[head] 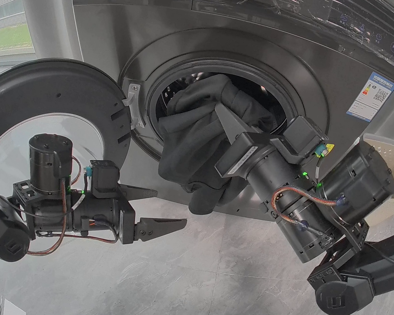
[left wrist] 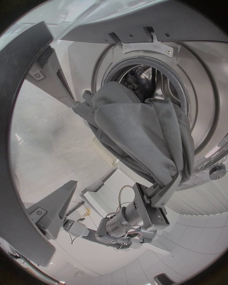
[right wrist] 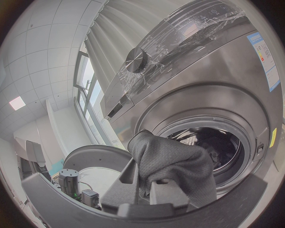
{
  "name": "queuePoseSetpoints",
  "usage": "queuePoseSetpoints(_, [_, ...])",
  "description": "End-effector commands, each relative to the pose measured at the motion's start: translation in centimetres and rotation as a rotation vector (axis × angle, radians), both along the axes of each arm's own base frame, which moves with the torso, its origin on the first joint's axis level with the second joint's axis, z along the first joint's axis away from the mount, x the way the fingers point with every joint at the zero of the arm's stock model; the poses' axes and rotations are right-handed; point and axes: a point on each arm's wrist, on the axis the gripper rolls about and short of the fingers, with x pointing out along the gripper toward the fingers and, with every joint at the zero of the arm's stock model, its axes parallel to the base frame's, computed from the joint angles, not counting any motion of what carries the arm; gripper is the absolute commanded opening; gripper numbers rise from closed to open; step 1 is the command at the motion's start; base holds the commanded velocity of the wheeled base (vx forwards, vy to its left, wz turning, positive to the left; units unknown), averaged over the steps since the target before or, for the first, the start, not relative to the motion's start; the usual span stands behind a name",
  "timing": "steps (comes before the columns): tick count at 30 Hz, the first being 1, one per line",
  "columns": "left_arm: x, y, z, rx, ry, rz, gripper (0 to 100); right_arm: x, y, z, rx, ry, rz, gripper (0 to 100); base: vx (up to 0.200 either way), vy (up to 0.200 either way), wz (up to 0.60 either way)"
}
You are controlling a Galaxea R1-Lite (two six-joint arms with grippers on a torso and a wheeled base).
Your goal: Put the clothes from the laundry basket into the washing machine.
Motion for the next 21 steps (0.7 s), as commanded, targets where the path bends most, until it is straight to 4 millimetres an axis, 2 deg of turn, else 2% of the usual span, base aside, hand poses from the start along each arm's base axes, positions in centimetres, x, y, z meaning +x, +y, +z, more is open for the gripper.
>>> queuePoseSetpoints(1, [1.9, -0.7, -0.9, -0.003, 0.001, 0.006, 100, -0.2, 0.1, 0.2, 0.002, -0.004, 0.006, 0, 0.000, 0.000, 0.00])
queuePoseSetpoints(11, [3.7, -2.0, -0.8, -0.063, -0.062, 0.002, 100, -0.4, 0.1, -0.2, -0.006, 0.005, 0.009, 0, 0.000, 0.000, 0.00])
queuePoseSetpoints(18, [3.5, -1.9, -0.2, -0.076, -0.083, -0.003, 100, -0.3, 0.1, -0.5, -0.010, 0.007, 0.009, 0, 0.000, 0.000, 0.00])
queuePoseSetpoints(21, [2.7, -2.4, 0.5, -0.094, -0.096, -0.027, 100, -0.3, 0.2, -0.5, -0.009, 0.006, 0.009, 0, 0.000, 0.000, 0.00])
